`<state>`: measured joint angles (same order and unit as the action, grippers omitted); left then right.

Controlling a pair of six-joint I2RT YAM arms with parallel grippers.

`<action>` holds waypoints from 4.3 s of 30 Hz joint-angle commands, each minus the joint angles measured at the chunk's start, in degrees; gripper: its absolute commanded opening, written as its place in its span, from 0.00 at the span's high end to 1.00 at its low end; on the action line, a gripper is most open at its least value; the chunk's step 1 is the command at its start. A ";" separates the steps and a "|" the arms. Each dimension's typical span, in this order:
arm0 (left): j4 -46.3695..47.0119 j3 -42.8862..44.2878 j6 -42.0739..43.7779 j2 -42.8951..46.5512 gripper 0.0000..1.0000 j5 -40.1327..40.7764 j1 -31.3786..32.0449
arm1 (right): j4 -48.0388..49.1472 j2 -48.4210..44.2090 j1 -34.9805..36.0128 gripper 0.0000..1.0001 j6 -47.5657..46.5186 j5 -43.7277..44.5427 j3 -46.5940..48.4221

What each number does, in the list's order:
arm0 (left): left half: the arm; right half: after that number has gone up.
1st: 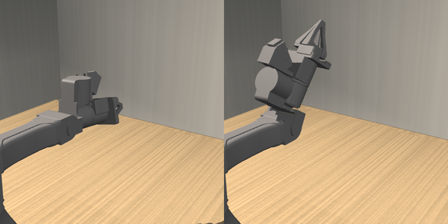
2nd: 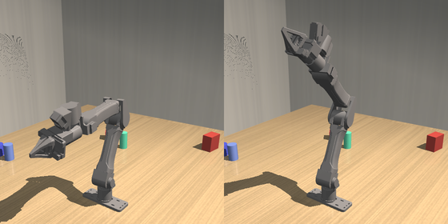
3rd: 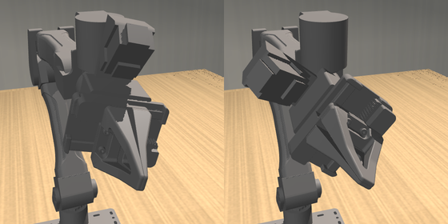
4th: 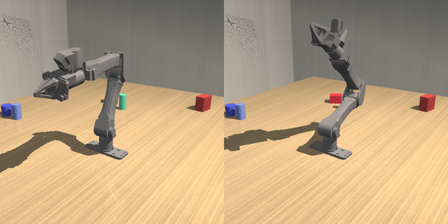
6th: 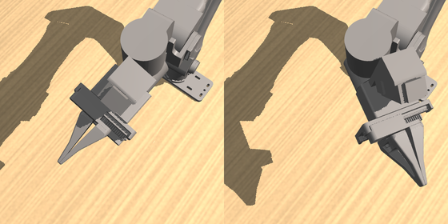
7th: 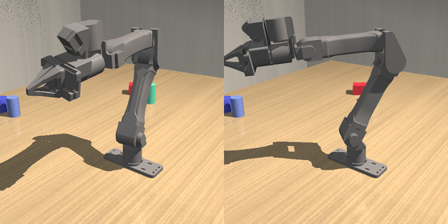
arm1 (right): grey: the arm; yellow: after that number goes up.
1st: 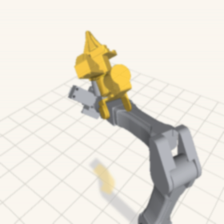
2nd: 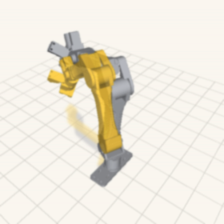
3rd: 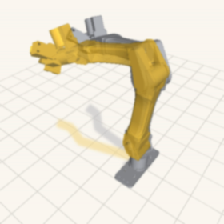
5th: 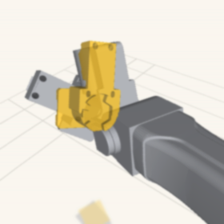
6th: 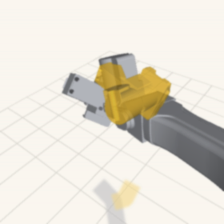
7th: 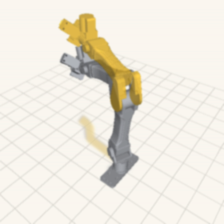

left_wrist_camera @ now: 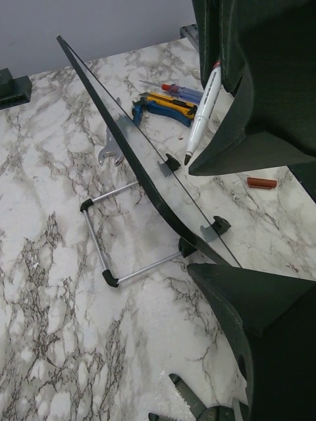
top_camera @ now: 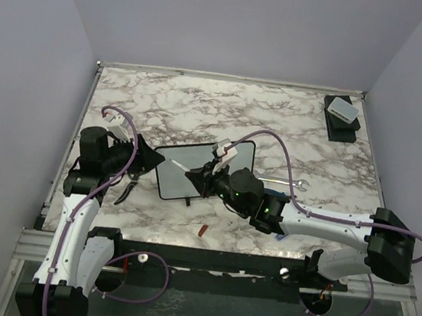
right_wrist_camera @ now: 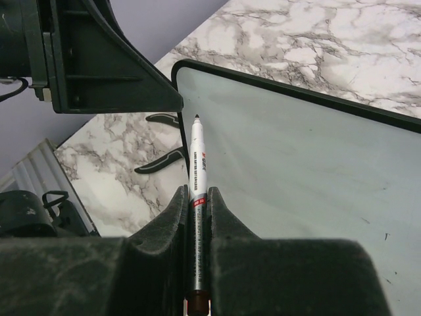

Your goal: Write a sentence on the whiteboard

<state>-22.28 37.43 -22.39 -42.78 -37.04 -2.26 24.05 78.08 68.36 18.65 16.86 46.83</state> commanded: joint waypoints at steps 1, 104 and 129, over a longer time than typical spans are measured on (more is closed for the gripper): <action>2.00 -1.00 -0.45 -0.54 0.44 -1.57 0.40 | 1.17 2.51 0.86 1.00 -1.27 3.26 3.06; 3.45 -2.02 -1.61 -1.95 0.67 -0.33 1.52 | 1.07 6.87 4.46 0.99 -6.79 16.90 4.60; 3.43 -2.01 -1.56 -1.95 0.67 -0.32 1.69 | -3.43 7.89 6.61 0.99 -1.81 14.29 2.44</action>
<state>-18.96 35.86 -23.62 -44.95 -36.60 -1.06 20.93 84.29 74.17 16.47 30.83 49.12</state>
